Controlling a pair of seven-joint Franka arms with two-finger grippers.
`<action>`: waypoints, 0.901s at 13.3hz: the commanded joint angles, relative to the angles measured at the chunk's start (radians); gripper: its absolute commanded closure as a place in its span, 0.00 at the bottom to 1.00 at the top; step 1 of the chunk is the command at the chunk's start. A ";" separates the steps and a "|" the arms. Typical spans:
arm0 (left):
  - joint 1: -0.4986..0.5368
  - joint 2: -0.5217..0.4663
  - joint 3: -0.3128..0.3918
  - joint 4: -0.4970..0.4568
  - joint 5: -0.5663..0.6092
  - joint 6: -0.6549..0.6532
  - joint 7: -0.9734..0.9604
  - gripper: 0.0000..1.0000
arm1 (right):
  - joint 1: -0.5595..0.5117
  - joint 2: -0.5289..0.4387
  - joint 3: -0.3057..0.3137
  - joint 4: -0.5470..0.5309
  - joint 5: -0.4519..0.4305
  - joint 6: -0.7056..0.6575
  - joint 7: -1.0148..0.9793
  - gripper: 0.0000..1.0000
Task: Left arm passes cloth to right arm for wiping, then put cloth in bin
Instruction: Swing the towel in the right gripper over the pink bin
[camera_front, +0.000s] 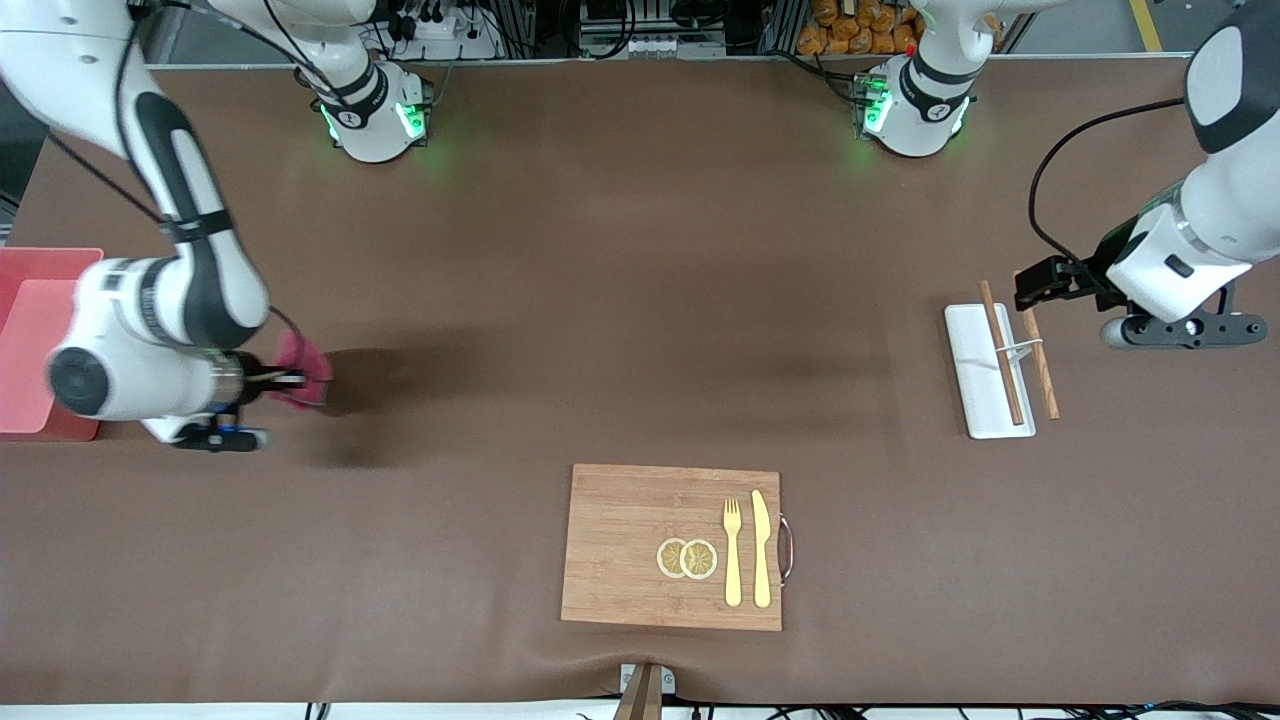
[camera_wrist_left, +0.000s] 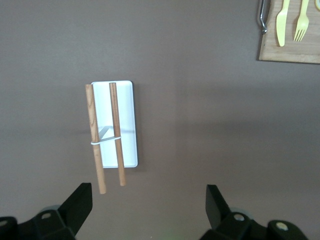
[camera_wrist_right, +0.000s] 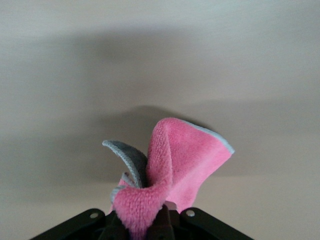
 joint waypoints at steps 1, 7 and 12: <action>-0.095 -0.025 0.097 0.010 -0.002 -0.055 0.071 0.00 | 0.123 -0.015 -0.006 -0.003 0.117 -0.008 0.195 1.00; -0.110 -0.044 0.107 0.051 0.000 -0.098 0.099 0.00 | 0.313 -0.021 -0.006 0.039 0.237 0.024 0.472 1.00; -0.116 -0.079 0.094 0.052 0.052 -0.111 0.160 0.00 | 0.173 -0.115 -0.018 0.072 0.179 -0.103 0.308 1.00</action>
